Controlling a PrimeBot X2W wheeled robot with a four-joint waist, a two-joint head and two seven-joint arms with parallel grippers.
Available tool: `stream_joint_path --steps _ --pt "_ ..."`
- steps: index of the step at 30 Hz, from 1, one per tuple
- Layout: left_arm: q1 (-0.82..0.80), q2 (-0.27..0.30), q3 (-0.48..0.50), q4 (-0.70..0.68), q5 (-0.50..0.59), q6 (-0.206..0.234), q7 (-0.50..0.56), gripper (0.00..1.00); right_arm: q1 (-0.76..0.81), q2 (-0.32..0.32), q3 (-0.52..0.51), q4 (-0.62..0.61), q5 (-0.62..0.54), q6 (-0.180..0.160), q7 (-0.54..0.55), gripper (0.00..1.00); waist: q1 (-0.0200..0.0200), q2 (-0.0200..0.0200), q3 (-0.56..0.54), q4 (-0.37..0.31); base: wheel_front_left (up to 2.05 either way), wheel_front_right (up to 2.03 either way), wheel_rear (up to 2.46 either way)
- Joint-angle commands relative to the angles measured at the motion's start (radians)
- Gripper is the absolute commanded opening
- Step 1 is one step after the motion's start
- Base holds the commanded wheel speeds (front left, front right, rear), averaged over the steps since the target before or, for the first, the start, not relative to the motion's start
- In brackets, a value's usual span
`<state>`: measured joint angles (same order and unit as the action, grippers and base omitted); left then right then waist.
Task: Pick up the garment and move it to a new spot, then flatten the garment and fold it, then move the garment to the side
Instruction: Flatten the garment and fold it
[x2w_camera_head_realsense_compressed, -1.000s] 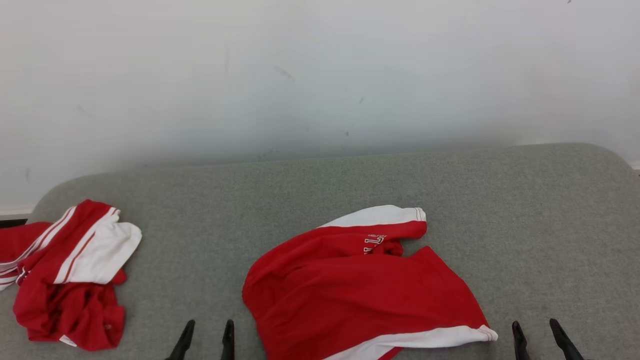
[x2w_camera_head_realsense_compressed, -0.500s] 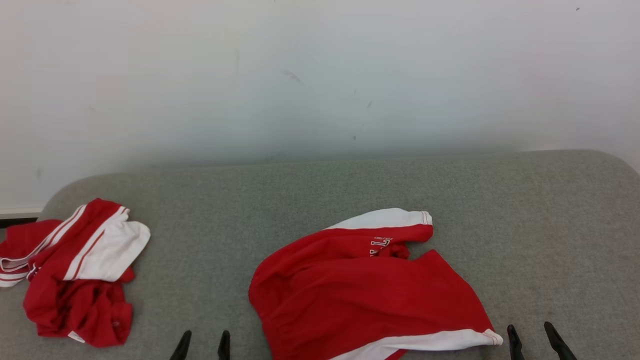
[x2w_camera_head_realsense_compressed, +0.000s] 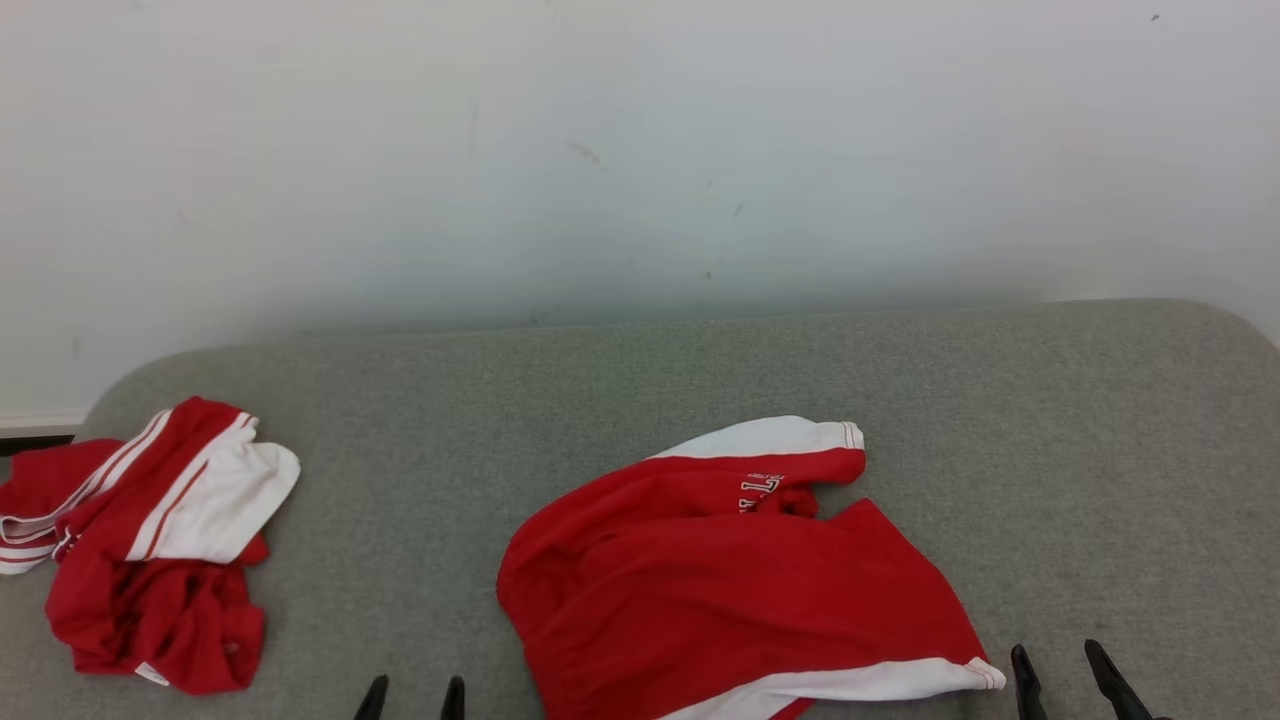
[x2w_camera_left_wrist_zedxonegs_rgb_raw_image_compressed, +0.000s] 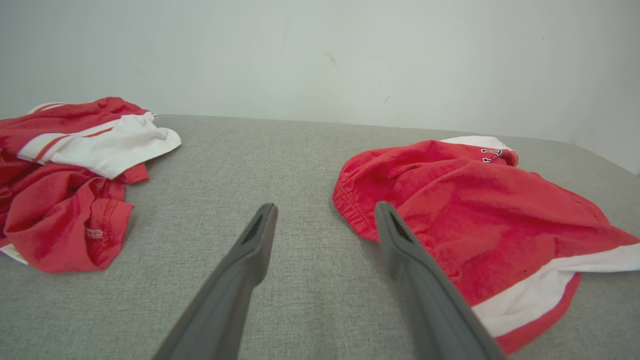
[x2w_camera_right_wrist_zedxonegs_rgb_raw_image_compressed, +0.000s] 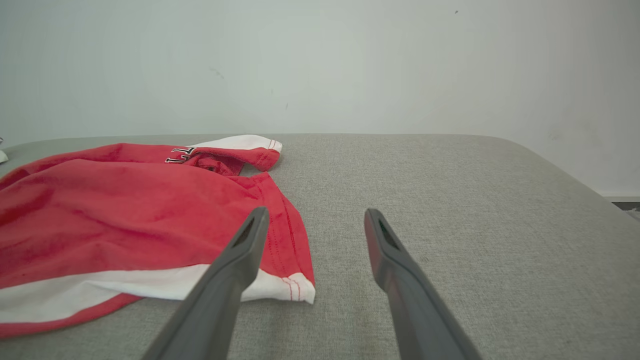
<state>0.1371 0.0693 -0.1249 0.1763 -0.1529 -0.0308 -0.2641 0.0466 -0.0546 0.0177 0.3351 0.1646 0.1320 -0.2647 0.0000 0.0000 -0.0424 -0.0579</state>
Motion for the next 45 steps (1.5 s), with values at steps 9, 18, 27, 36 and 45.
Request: stream_joint_path --steps 9,18,27,36,45 --pt "0.038 -0.010 0.008 -0.011 0.019 -0.019 0.000 1.00 -0.004 -0.005 -0.009 -0.006 0.001 -0.003 0.001 1.00 0.0000 0.0000 -0.005 0.005 0.00 0.00 0.00" --pt "0.040 -0.013 0.012 -0.014 0.025 -0.030 0.000 1.00 -0.009 -0.006 -0.006 -0.008 0.001 -0.003 0.001 1.00 0.0000 0.0000 -0.003 0.012 0.00 0.00 0.00" --pt "0.037 -0.011 -0.041 0.039 0.018 -0.059 0.021 1.00 -0.024 -0.011 0.001 0.014 0.028 -0.003 0.006 1.00 0.0000 0.0000 0.002 0.002 0.00 0.00 0.00" --pt "-0.005 0.002 -0.126 0.022 -0.088 -0.091 0.200 1.00 -0.079 -0.044 0.061 0.097 0.064 -0.003 0.179 1.00 0.0000 0.0000 0.024 0.008 0.00 0.00 0.00" --pt "-0.016 0.027 -0.165 -0.016 -0.198 -0.098 0.325 1.00 -0.152 -0.043 0.106 0.164 0.067 -0.003 0.298 1.00 0.0000 0.0000 0.054 0.013 0.00 0.00 0.00"
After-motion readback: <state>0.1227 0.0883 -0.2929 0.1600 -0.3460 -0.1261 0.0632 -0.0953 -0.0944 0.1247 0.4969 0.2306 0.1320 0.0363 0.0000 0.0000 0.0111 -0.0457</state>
